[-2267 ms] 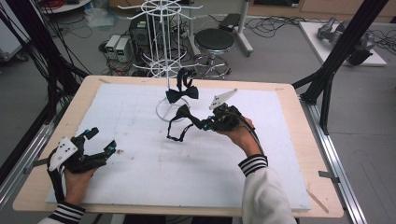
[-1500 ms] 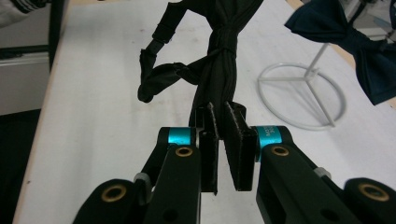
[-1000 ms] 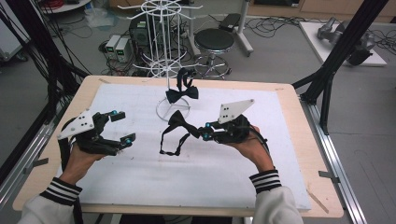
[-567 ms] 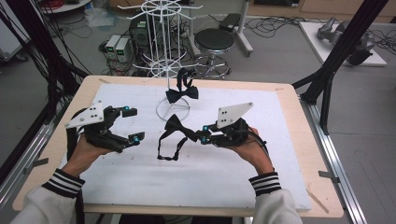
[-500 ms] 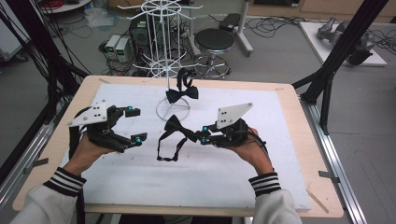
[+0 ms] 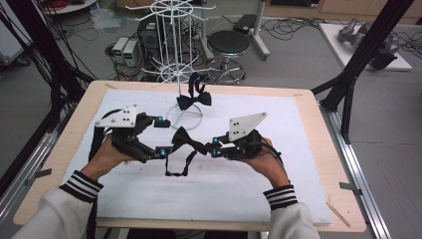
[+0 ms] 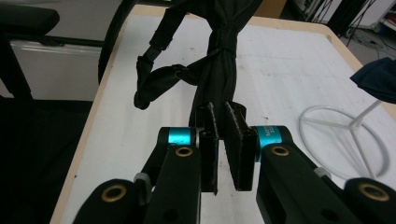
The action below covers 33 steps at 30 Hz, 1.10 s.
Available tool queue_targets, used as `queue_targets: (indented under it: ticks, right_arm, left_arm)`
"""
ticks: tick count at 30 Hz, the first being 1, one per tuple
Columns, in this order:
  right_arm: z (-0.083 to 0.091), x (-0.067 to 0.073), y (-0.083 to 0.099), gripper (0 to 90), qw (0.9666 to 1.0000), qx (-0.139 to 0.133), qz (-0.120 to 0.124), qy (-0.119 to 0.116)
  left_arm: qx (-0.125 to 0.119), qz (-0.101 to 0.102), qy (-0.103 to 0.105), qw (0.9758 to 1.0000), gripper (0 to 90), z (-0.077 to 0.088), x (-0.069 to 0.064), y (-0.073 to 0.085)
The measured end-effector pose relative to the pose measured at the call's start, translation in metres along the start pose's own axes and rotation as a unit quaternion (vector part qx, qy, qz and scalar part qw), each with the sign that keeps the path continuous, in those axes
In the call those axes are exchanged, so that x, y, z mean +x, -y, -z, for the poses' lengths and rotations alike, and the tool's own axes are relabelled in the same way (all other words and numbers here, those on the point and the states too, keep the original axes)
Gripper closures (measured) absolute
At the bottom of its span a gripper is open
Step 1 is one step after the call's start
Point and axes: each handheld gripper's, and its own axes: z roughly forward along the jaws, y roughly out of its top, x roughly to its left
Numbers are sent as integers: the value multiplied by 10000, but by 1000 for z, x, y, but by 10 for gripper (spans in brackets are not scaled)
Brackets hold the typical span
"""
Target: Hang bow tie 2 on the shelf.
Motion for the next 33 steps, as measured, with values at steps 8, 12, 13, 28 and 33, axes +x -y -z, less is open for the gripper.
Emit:
queue_targets:
  ticks: [8, 12, 13, 28, 33]
  right_arm:
    - [-3, 3, -2, 845, 9999, -16, 121, -72]
    - [-3, 3, -3, 845, 9999, -34, 146, -84]
    - [-3, 3, -3, 844, 9999, -17, 137, -93]
    - [-4, 4, -2, 844, 9998, -43, 162, -78]
    - [-5, 6, -1, 511, 9997, -157, 149, 81]
  left_arm:
    - [196, -24, 280, 9994, 297, -15, 1, -2]
    - [168, -83, 403, 9990, 407, -18, 0, -2]
    - [148, -77, 436, 9989, 427, -18, 0, -2]
    - [122, -7, 501, 9987, 783, -16, 1, -2]
    - [60, -87, 400, 9991, 801, -14, 0, -3]
